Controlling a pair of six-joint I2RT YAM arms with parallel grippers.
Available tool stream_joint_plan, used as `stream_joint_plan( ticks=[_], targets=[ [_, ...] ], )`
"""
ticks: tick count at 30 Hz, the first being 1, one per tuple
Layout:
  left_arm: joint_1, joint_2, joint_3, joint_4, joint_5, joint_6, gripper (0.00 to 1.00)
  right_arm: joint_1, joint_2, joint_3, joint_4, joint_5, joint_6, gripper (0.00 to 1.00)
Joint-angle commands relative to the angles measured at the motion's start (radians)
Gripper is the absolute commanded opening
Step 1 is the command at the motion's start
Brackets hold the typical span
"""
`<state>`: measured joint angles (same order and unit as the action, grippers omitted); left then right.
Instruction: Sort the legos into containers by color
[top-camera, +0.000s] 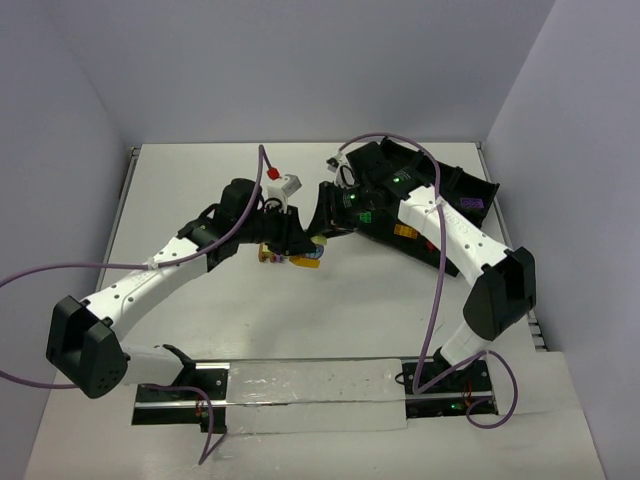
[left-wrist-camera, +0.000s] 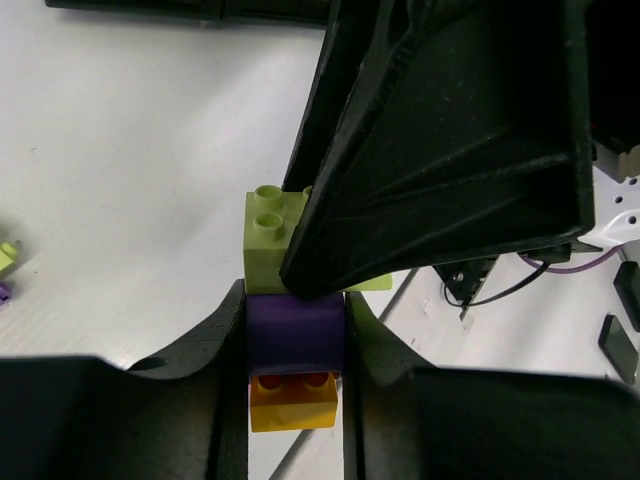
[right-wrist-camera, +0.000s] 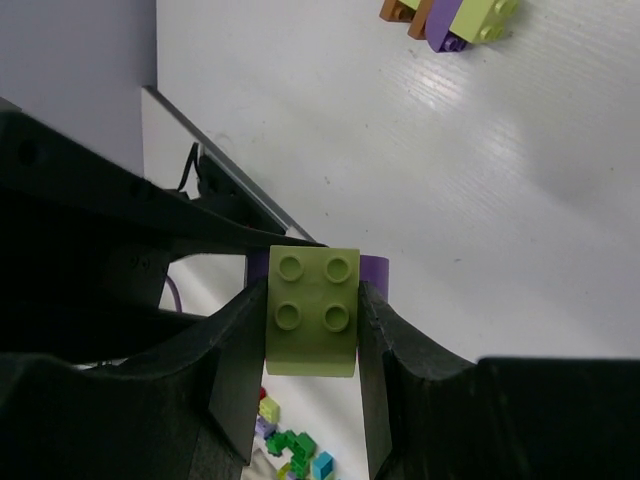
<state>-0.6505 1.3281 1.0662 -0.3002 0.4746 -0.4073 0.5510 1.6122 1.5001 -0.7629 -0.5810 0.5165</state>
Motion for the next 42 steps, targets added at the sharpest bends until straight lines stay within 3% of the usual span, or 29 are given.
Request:
stream_joint_plan(
  ticks=[1, 17, 18, 21, 28, 39, 42],
  targets=[
    [0.002, 0.008, 0.035, 0.041, 0.028, 0.014, 0.01, -0.021, 0.006, 0.033, 0.058, -0.019, -0.002, 0.0],
    [0.004, -0.031, 0.009, -0.039, 0.012, 0.073, 0.0, -0.213, 0.05, 0.166, 0.087, 0.116, 0.131, 0.0],
    [0.005, -0.025, 0.024, -0.054, 0.01, 0.077, 0.0, -0.226, 0.053, 0.174, 0.068, 0.135, 0.128, 0.0],
    [0.027, 0.036, 0.133, -0.141, -0.029, 0.051, 0.0, -0.331, 0.068, 0.232, -0.062, 0.382, 0.095, 0.0],
    [0.086, 0.17, 0.343, -0.273, -0.076, -0.007, 0.0, -0.438, -0.003, 0.124, -0.027, 0.752, 0.077, 0.0],
    [0.261, 0.411, 0.562, -0.366, -0.041, -0.031, 0.0, -0.494, 0.133, 0.227, -0.048, 0.912, 0.117, 0.0],
    [0.262, 0.444, 0.609, -0.39, -0.16, -0.083, 0.0, -0.505, 0.17, 0.267, -0.035, 0.888, 0.12, 0.0]
  ],
)
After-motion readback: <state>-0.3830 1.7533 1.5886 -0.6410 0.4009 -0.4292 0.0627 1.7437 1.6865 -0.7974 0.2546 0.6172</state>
